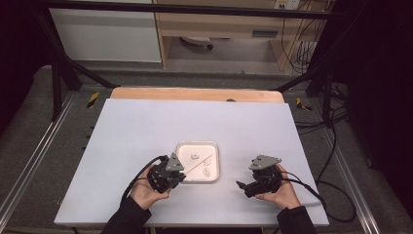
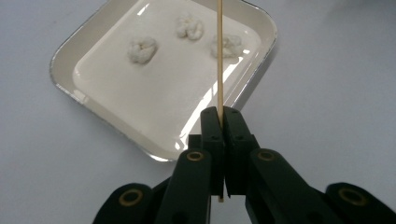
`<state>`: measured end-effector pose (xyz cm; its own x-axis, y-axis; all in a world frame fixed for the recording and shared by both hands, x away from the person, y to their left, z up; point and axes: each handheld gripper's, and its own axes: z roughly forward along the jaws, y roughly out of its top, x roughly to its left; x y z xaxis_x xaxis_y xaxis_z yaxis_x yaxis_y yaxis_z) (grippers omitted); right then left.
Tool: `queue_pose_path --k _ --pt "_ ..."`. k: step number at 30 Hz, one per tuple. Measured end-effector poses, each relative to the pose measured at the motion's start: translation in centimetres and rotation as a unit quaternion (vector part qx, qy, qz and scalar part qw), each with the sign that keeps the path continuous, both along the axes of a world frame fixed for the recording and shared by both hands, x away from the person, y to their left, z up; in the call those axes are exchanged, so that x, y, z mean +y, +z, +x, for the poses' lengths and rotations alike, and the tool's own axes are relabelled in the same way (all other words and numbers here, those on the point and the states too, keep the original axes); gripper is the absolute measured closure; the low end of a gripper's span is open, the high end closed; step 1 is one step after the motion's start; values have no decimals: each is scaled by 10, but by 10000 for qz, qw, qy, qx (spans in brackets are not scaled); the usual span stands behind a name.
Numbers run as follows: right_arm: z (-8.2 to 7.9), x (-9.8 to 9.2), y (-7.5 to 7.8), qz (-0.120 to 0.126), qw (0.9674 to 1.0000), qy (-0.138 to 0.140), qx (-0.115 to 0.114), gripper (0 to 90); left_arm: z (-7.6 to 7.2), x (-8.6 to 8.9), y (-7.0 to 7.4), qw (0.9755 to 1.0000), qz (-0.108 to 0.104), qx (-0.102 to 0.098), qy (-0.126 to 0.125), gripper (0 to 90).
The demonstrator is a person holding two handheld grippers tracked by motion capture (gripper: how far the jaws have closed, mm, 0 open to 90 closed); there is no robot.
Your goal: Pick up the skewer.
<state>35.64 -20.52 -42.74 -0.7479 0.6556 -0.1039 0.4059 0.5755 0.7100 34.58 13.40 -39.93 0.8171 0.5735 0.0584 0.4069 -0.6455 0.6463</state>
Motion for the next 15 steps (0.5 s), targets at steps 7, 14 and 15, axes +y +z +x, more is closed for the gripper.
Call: queue_pose_path --k 7,14,15 --pt "2 3 3 493 9984 -200 214 13 -9 29 -5 9983 -359 -183 428 884" --pt "6 9 11 696 9967 -349 245 5 -15 49 -12 9952 -632 -281 693 884" --pt "7 11 13 713 9965 -369 223 5 -15 51 -13 9949 -664 -262 717 884"
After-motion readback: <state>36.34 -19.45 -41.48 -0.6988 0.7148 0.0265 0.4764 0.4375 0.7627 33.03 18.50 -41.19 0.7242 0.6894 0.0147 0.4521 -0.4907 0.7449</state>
